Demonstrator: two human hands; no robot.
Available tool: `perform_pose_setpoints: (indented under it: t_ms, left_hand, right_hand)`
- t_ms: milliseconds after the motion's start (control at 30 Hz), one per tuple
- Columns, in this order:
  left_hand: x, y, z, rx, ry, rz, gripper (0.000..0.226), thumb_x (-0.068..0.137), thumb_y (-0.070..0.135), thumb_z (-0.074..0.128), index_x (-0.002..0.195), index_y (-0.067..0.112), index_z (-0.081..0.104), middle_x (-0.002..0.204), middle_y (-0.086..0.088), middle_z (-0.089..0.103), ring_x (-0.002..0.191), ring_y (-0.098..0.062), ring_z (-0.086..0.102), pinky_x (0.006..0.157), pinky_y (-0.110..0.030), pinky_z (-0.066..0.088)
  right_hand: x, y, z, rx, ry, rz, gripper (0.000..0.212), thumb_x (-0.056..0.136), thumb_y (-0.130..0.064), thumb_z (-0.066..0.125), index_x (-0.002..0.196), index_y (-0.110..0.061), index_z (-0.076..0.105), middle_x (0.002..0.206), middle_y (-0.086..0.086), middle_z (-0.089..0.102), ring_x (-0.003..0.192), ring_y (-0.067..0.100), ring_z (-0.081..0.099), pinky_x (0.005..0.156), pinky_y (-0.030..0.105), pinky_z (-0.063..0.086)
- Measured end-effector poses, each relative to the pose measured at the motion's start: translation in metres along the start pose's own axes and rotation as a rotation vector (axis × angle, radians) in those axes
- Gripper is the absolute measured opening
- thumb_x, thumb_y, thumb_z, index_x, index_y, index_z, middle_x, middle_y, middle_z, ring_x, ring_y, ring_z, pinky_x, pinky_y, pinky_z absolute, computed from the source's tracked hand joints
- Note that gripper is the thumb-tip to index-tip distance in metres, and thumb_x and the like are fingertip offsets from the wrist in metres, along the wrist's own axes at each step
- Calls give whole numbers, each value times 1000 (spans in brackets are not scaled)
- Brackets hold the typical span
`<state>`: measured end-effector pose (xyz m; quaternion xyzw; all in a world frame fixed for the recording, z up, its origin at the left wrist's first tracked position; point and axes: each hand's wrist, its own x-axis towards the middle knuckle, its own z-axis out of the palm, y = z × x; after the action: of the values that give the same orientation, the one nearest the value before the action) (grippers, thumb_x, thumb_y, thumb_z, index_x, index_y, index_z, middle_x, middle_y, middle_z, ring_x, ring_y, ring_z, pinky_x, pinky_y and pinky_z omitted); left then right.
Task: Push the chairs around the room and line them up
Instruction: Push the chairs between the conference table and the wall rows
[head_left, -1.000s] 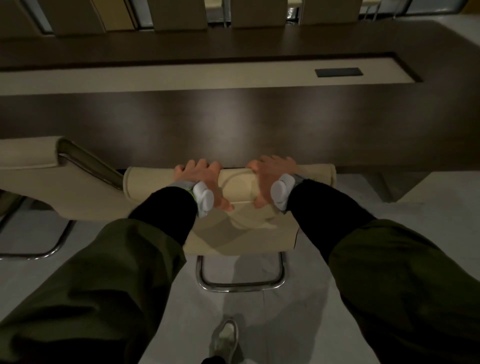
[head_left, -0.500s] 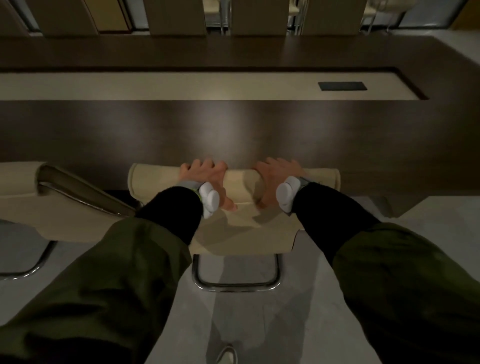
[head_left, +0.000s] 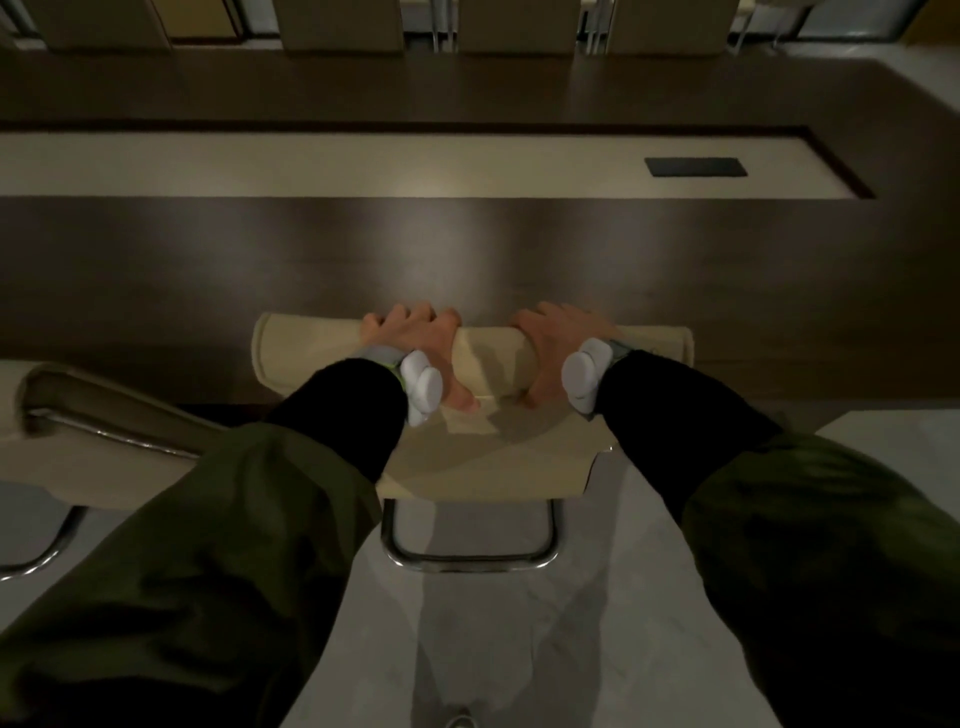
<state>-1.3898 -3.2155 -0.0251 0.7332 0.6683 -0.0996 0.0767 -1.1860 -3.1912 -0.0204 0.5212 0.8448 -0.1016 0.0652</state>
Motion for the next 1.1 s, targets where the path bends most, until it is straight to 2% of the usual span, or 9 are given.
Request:
perform_pose_setpoints:
  t_ms: [167, 333, 467, 567, 733, 833, 933, 1000, 1100]
  left_hand:
    - [-16, 5, -3, -36, -38, 9, 92, 54, 76, 77, 129, 35, 41, 122, 0, 44, 116, -30, 41, 100, -48, 30]
    - [-23, 8, -4, -51, -38, -14, 93, 53, 73, 80, 128, 35, 42, 121, -1, 44, 118, -30, 41, 100, -48, 30]
    - [-30, 12, -1, -42, -23, -49, 92, 51, 73, 81, 124, 33, 41, 120, -4, 43, 120, -29, 41, 96, -45, 30]
    - [-31, 17, 1, -43, -12, -80, 88, 54, 61, 85, 123, 27, 42, 121, -8, 42, 121, -30, 40, 100, -44, 29]
    - [-44, 42, 8, 21, 91, -101, 64, 76, 36, 74, 127, 15, 42, 130, -15, 40, 123, -35, 40, 103, -46, 32]
    - [-51, 66, 7, 26, 152, -62, 71, 77, 46, 76, 131, 13, 42, 131, -15, 40, 122, -36, 42, 99, -46, 37]
    - [-57, 100, -1, -33, 128, 20, 55, 92, 42, 64, 135, 15, 43, 136, -16, 38, 126, -36, 38, 103, -48, 37]
    - [-57, 124, -5, -27, 104, 102, 50, 96, 38, 60, 134, 12, 41, 136, -19, 36, 126, -38, 37, 103, -47, 35]
    - [-70, 168, -10, 20, 58, 254, 51, 98, 38, 57, 136, 10, 40, 139, -21, 37, 126, -38, 41, 103, -42, 34]
  right_hand:
    - [-15, -4, 9, -16, 54, 20, 82, 58, -60, 79, 130, -37, 46, 121, -2, 52, 112, 28, 52, 91, 39, 37]
    - [-21, -6, 26, -59, 148, 110, 88, 48, -58, 83, 126, -39, 45, 118, -4, 52, 108, 26, 53, 83, 36, 36]
    - [-34, -12, 30, -4, 186, 169, 74, 70, -55, 74, 135, -34, 45, 128, 0, 51, 118, 28, 49, 96, 35, 32]
    - [-47, -15, 34, 20, 268, 206, 68, 78, -53, 69, 140, -36, 44, 137, -3, 50, 122, 25, 47, 96, 31, 27]
    - [-79, -5, 33, 54, 160, 189, 94, 80, -44, 74, 155, -26, 21, 161, 1, 20, 149, 24, 16, 115, 37, 15]
    - [-103, 0, 25, 76, 87, 167, 105, 76, -44, 80, 156, -21, 16, 164, 5, 11, 150, 24, 9, 117, 36, 11]
    - [-133, 11, 26, 152, 66, 211, 103, 78, -44, 79, 157, -19, 18, 164, 7, 9, 150, 27, 7, 120, 39, 15]
    - [-152, 18, 31, 216, 15, 297, 97, 82, -43, 76, 156, -16, 20, 163, 9, 14, 149, 29, 14, 118, 38, 21]
    - [-190, 37, 38, 253, 9, 462, 69, 85, -38, 73, 143, -10, 46, 145, 13, 47, 133, 29, 45, 105, 34, 38]
